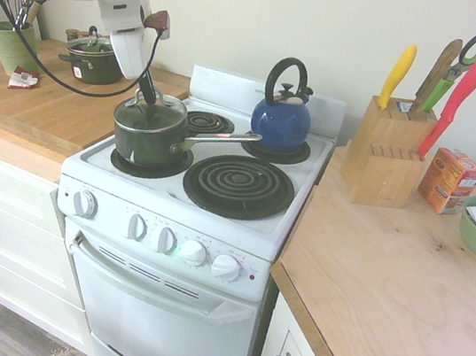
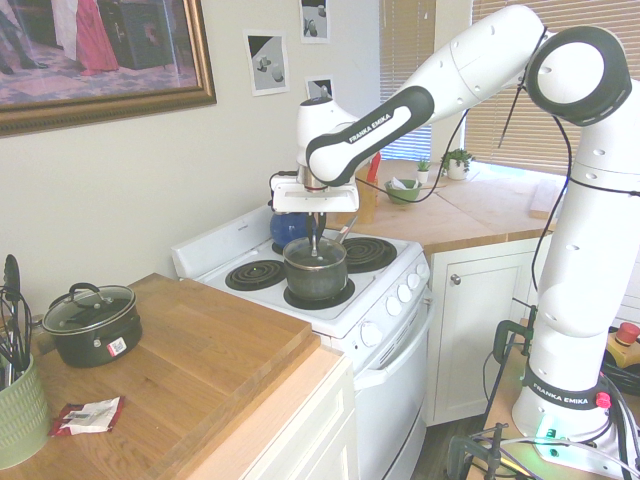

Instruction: Cover the lid of the pot

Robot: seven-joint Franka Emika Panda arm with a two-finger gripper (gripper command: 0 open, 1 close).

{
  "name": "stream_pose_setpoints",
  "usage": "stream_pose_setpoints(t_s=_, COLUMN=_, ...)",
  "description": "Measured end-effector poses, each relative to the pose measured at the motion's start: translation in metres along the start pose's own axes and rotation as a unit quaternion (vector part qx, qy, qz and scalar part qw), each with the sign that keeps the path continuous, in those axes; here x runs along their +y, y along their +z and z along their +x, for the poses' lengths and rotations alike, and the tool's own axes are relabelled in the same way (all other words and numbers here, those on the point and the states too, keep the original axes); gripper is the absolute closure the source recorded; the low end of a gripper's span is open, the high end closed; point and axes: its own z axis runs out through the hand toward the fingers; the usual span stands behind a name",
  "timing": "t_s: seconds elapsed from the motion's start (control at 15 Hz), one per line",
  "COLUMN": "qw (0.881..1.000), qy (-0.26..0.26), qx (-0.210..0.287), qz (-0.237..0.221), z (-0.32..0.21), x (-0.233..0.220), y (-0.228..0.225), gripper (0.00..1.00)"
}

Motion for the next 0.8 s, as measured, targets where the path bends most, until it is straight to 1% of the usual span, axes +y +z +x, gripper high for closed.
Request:
stream_pose_setpoints(t_s=0.13, qw=1.000, qy=-0.006, qx=0.000, qz=-0.003, z=-0.006, x=0.002, y=0.003, gripper=1.00)
stream_pose_setpoints(t_s=0.27, qw=1.000, qy=-0.013, qx=0.002, qz=-0.011, z=-0.013, x=0.001, y=0.016, gripper=1.00)
stream_pose_setpoints(t_s=0.33, qw=1.000, qy=-0.015, qx=0.005, qz=-0.007, z=-0.015, x=-0.003, y=0.020, gripper=1.00)
stream_pose_setpoints(t_s=0.67, qw=1.000, qy=-0.012, qx=0.011, qz=-0.012, z=-0.016, x=-0.011, y=0.022, gripper=1.00)
stream_pose_setpoints(t_s=0.73, qw=1.000, qy=-0.011, qx=0.011, qz=-0.011, z=-0.015, x=-0.012, y=0.021, gripper=0.00)
stream_pose_setpoints(t_s=0.8, qw=1.000, qy=-0.011, qx=0.012, qz=-0.011, z=-0.015, x=-0.012, y=0.021, gripper=0.00)
